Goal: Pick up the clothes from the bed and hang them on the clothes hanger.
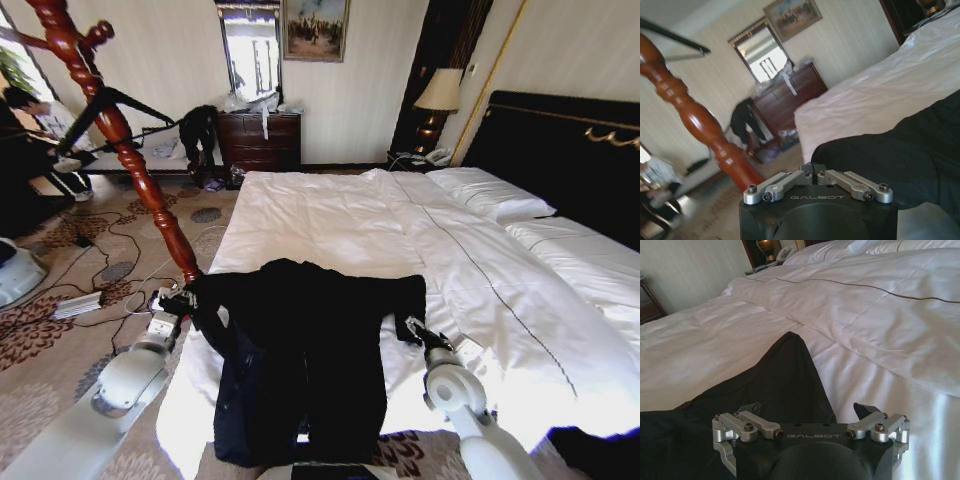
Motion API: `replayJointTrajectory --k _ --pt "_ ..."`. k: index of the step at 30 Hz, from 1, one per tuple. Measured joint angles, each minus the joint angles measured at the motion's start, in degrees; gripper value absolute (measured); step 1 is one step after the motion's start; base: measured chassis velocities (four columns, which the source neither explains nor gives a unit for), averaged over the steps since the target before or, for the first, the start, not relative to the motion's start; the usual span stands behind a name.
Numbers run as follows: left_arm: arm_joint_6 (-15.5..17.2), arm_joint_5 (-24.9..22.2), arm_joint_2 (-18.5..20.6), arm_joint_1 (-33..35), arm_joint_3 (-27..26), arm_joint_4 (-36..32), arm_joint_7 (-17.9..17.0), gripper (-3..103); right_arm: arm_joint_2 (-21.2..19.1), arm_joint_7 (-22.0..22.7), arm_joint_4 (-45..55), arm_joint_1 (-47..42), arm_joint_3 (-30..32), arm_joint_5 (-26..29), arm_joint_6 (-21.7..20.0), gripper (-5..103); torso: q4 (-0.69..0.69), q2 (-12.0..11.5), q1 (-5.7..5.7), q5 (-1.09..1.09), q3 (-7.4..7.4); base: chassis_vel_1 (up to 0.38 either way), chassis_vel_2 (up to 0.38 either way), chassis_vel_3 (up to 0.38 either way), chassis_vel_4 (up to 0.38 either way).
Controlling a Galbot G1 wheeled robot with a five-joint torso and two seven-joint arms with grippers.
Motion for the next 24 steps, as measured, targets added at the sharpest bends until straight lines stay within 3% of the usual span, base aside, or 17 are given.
replayJointTrajectory --k 1,4,6,7,9,11,12,14,18,19,21,24 --pt "0.00 0.00 0.00 0.00 0.00 0.00 0.00 1 0.00 0.00 0.00 0.00 0.00 0.00 0.00 100 0.00 0.00 0.00 0.00 0.00 0.000 0.000 0.000 0.000" --pt "0.60 -12.17 -4.66 0.85 1.82 1.11 -2.58 12 0.58 -0.05 -0.45 0.40 -0.60 -0.23 0.00 100 0.03 0.00 0.00 -0.03 0.00 0.000 0.000 0.000 0.000" --pt "2.97 -25.59 -11.26 1.12 1.56 1.26 -6.39 23 0.97 -0.09 -0.55 0.49 -0.89 -0.29 -0.01 100 0.02 0.00 0.00 -0.04 0.00 0.000 0.000 0.000 0.000" --pt "2.97 -25.59 -11.26 1.12 1.56 1.26 -6.39 23 0.97 -0.09 -0.55 0.49 -0.89 -0.29 -0.01 100 0.02 0.00 0.00 -0.04 0.00 0.000 0.000 0.000 0.000" --pt "4.52 -32.81 -15.65 1.24 -0.12 0.47 -8.92 34 0.99 -0.09 -0.75 0.38 -0.85 -0.39 -0.01 100 0.00 0.00 0.00 -0.02 0.00 0.000 0.000 0.000 0.000" --pt "5.73 -35.51 -17.94 2.48 -1.28 -1.23 -10.11 38 0.92 -0.10 -0.92 0.27 -0.66 -0.43 0.00 100 0.00 0.00 0.00 -0.01 0.00 0.000 0.000 0.000 0.000" --pt "5.73 -35.51 -17.94 2.48 -1.28 -1.23 -10.11 38 0.92 -0.10 -0.92 0.27 -0.66 -0.43 0.00 100 0.00 0.00 0.00 -0.01 0.00 0.000 0.000 0.000 0.000" --pt "5.95 -34.64 -18.86 4.48 -1.35 -2.97 -10.19 49 0.90 -0.10 -0.98 0.19 -0.51 -0.43 0.00 100 0.00 0.00 0.00 0.00 0.00 0.000 0.000 0.000 0.000" --pt "6.25 -28.21 -19.73 8.32 -0.11 -4.03 -10.41 60 0.94 -0.04 -1.02 0.20 -0.32 -0.39 0.01 100 0.01 0.00 0.00 -0.02 0.00 0.000 0.000 0.000 0.000" --pt "7.18 -27.13 -20.34 9.21 -0.10 -4.02 -11.93 71 0.94 -0.01 -1.03 0.35 -0.32 -0.32 0.02 100 0.01 0.00 0.00 -0.01 0.00 0.000 0.000 0.000 0.000" --pt "7.70 -26.84 -20.76 9.57 -0.25 -3.97 -12.85 71 0.93 0.02 -1.03 0.39 -0.31 -0.26 0.02 100 0.02 0.00 0.00 -0.02 0.00 0.000 0.000 0.000 0.000" --pt "8.46 -25.72 -21.74 9.97 -1.24 -3.13 -14.15 82 0.89 0.08 -1.07 0.30 -0.14 -0.18 0.05 100 0.02 0.00 0.00 -0.02 0.00 0.000 0.000 0.000 0.000"
